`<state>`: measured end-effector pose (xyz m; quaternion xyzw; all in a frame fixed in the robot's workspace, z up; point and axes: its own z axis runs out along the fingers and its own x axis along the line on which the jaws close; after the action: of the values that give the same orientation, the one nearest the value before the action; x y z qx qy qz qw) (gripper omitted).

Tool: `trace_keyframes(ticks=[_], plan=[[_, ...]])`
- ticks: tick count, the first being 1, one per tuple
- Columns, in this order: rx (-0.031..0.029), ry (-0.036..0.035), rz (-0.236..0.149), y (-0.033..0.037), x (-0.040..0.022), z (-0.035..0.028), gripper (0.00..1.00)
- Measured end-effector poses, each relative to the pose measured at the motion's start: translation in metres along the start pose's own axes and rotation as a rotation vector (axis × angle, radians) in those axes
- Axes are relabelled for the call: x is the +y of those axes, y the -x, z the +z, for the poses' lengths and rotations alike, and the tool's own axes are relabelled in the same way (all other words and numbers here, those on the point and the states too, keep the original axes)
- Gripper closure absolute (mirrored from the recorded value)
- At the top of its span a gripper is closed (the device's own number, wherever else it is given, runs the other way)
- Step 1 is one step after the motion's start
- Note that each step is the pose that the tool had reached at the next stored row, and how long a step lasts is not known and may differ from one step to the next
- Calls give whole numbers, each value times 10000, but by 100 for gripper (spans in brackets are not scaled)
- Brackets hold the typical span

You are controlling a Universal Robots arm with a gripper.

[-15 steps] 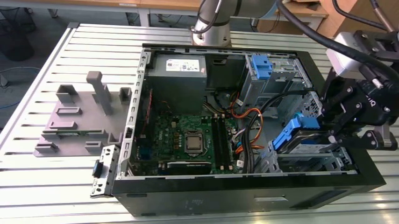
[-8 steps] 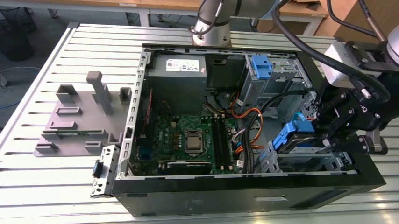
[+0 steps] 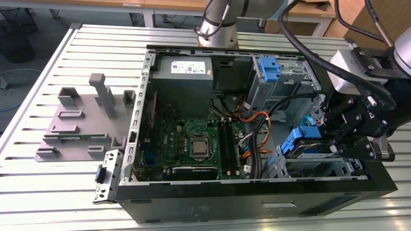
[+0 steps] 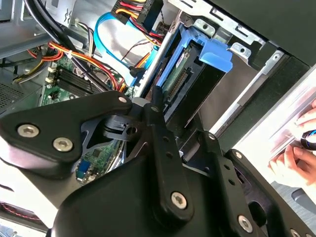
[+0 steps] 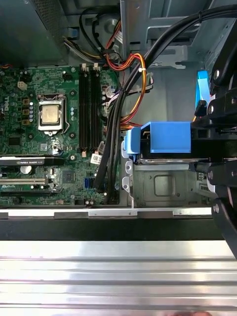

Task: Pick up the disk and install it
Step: 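Insert the disk into the insertion slot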

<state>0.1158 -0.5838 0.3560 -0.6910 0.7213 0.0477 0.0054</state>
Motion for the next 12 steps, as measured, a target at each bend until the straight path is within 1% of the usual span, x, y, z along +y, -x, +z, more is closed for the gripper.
trace_keyframes(ticks=[3,5,9,12], plan=[[-6,0,-1,0,0,4,64],[-2,0,-1,0,0,2,52],[-1,-2,-1,0,0,7,52],[2,-55,-81,-1,6,42,52]])
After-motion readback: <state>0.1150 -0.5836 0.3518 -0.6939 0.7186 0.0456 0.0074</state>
